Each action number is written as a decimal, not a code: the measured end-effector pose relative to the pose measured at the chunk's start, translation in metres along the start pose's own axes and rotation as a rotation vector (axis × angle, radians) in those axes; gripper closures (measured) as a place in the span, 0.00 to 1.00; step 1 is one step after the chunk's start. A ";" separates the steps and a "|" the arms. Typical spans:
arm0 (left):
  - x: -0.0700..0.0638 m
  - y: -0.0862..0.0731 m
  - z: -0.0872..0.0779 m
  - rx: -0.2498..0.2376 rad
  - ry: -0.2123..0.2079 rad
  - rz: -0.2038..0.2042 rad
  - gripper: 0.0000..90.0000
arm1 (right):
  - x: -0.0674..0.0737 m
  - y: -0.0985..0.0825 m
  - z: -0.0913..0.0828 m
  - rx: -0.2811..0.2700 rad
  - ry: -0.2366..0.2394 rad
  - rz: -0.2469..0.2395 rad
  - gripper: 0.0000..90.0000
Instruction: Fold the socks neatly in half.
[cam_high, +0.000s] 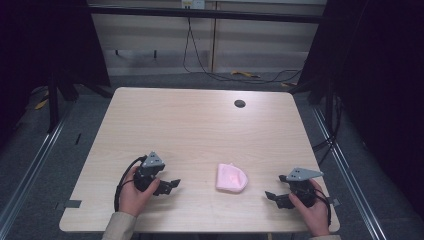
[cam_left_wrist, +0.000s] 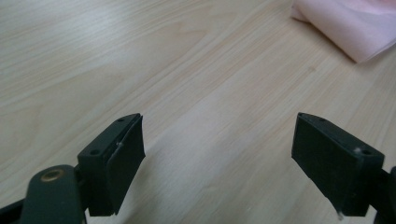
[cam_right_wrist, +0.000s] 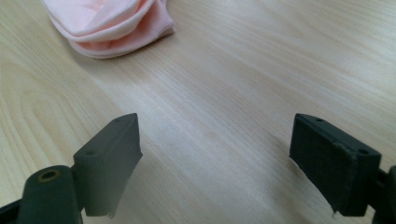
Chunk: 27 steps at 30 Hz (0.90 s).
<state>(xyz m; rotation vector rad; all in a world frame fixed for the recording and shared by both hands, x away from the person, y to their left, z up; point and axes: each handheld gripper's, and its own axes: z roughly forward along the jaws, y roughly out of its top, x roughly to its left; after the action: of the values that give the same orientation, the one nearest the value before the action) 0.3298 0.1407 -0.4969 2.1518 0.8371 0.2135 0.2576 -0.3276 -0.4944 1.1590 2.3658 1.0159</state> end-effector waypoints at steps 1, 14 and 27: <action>0.001 -0.002 -0.001 0.000 0.002 0.000 0.19 | -0.001 -0.001 0.000 0.001 -0.002 -0.003 0.18; 0.013 -0.023 -0.014 0.010 0.042 0.007 0.19 | -0.003 -0.007 0.000 0.006 -0.021 -0.018 0.17; 0.018 -0.035 -0.019 0.015 0.069 0.032 0.19 | -0.002 -0.008 0.000 0.009 -0.029 -0.011 0.17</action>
<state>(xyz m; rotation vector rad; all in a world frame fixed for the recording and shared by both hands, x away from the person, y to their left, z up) 0.3189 0.1804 -0.5119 2.1832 0.8466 0.3005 0.2545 -0.3329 -0.4997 1.1547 2.3542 0.9794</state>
